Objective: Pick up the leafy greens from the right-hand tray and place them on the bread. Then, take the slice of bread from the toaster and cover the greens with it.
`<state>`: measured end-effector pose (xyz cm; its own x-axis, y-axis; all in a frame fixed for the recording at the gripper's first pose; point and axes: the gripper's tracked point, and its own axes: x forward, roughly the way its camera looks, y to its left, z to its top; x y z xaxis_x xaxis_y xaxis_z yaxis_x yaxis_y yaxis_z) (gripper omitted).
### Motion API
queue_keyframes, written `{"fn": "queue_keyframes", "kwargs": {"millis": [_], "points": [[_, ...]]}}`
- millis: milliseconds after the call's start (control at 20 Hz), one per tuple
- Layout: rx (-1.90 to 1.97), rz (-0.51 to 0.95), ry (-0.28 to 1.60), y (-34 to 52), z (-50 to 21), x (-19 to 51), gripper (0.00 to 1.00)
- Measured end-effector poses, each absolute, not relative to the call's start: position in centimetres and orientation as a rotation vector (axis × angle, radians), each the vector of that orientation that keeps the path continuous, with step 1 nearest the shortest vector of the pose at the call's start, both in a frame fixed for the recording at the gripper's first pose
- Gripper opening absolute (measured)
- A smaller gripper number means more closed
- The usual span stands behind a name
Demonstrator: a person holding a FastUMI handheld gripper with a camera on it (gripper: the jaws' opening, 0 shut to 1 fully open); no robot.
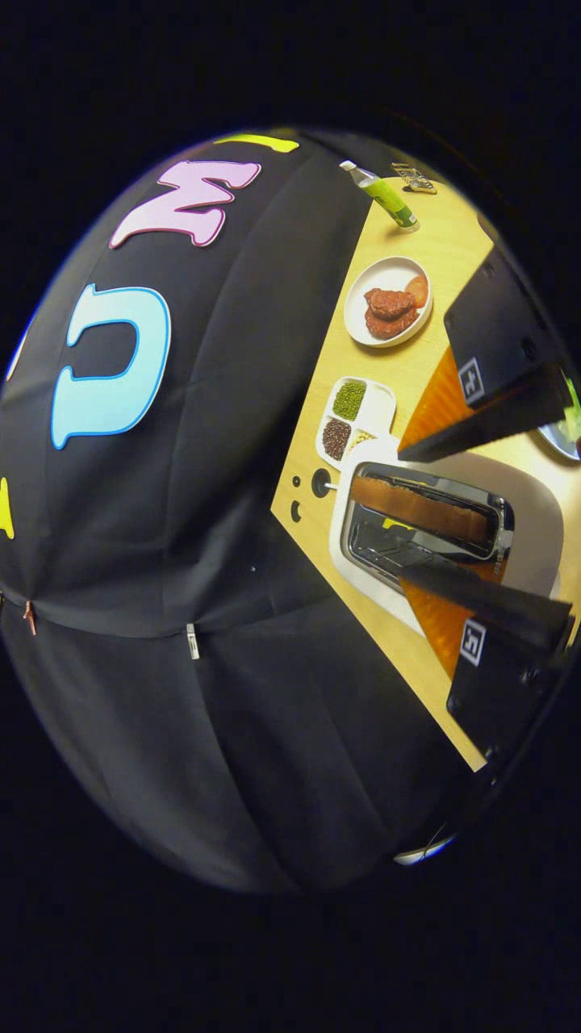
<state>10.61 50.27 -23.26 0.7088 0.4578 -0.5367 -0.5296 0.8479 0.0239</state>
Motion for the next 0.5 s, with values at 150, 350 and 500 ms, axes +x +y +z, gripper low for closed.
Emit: {"fn": "queue_keyframes", "kwargs": {"millis": [150,350,500], "points": [[-0.146,0.537,0.554,50.54,-23.48,11.07,0.69],[-0.147,0.513,0.583,50.0,-24.18,11.35,0.36],[-0.12,0.545,0.605,50.42,-24.12,10.99,0.19]]}}
